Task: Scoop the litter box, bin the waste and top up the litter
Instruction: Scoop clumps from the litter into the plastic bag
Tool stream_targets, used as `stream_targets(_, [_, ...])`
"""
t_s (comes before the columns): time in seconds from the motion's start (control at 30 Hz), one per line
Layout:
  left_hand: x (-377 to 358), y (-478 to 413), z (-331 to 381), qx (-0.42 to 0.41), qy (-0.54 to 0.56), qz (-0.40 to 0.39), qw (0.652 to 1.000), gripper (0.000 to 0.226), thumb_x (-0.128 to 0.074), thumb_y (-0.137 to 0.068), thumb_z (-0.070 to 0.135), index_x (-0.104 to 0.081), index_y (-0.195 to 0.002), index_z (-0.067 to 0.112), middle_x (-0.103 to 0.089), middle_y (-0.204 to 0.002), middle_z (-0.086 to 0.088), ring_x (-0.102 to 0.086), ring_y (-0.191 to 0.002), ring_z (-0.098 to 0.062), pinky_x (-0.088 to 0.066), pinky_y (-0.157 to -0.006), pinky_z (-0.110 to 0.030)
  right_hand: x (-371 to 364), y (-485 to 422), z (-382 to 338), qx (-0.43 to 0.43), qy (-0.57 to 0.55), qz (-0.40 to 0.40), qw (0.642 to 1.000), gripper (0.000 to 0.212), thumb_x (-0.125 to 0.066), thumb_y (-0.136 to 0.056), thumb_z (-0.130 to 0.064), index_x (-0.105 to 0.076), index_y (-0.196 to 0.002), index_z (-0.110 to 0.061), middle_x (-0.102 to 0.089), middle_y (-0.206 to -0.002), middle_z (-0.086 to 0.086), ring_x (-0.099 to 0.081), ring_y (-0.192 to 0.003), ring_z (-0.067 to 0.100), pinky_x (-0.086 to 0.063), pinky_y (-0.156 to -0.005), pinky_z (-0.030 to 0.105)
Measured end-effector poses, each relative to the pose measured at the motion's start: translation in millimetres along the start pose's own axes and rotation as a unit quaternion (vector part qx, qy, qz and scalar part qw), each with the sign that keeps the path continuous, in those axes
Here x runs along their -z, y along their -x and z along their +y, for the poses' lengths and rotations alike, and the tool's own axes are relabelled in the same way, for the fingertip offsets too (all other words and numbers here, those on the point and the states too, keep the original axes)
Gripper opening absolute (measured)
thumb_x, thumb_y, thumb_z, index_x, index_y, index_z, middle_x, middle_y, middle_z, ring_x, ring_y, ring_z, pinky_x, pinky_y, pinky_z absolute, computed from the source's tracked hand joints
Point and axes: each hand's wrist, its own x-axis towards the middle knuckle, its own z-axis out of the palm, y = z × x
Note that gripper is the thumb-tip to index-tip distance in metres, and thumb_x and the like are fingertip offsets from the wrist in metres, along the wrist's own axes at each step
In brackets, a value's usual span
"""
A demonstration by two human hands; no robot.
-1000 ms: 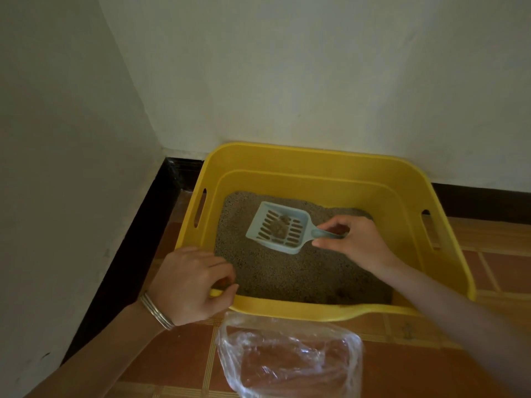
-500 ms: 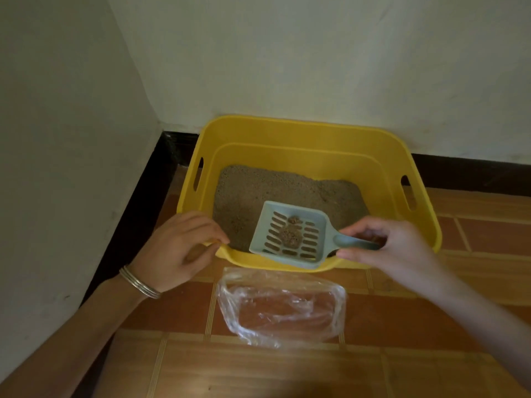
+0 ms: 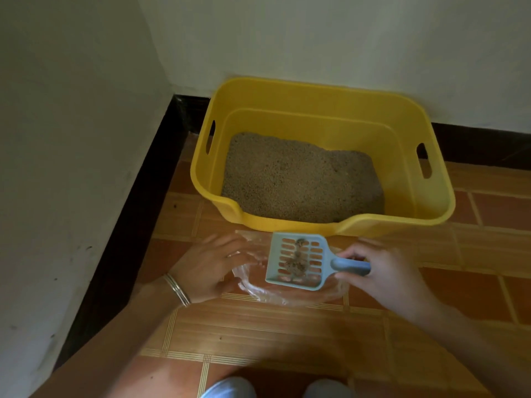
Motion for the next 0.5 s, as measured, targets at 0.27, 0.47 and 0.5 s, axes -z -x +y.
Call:
stream_targets(0.27, [-17.0, -2.0, -5.5, 0.006, -0.001, -0.046, 0.999, 0.049, -0.087, -0.049, 0.033, -0.068, -0.095, 0.032, -0.065, -0.104, 0.010, -0.060, -0.100, -0.014, -0.045, -0.082, -0.026, -29.9, -10.8, 6.4, 0.130, 0.180, 0.066, 0.973, 0.031, -0.088, -0.051, -0.025, -0.070, -0.076, -0.022, -0.064, -0.077, -0.009, -0.061, -0.063, 0.009, -0.033, -0.050, 0.010])
stream_targets(0.47, [-17.6, -4.1, -6.2, 0.015, 0.008, -0.034, 0.999, 0.046, -0.087, -0.052, 0.026, -0.069, -0.094, 0.027, -0.065, -0.102, 0.005, -0.063, -0.098, -0.018, -0.051, -0.075, -0.029, -30.1, -11.0, 11.0, 0.234, 0.226, 0.101, 0.940, 0.026, -0.084, -0.058, -0.016, -0.071, -0.081, -0.016, -0.068, -0.083, -0.002, -0.065, -0.076, 0.019, -0.050, -0.063, 0.029])
stream_targets(0.5, [-17.8, -4.1, -6.5, 0.013, 0.012, -0.034, 0.999, 0.045, -0.087, -0.053, 0.024, -0.069, -0.094, 0.026, -0.065, -0.102, 0.004, -0.062, -0.098, -0.019, -0.051, -0.075, -0.029, -29.9, -10.9, 13.0, 0.238, 0.229, 0.100, 0.939, 0.026, -0.084, -0.059, -0.016, -0.071, -0.082, -0.016, -0.068, -0.084, -0.001, -0.065, -0.077, 0.019, -0.050, -0.063, 0.028])
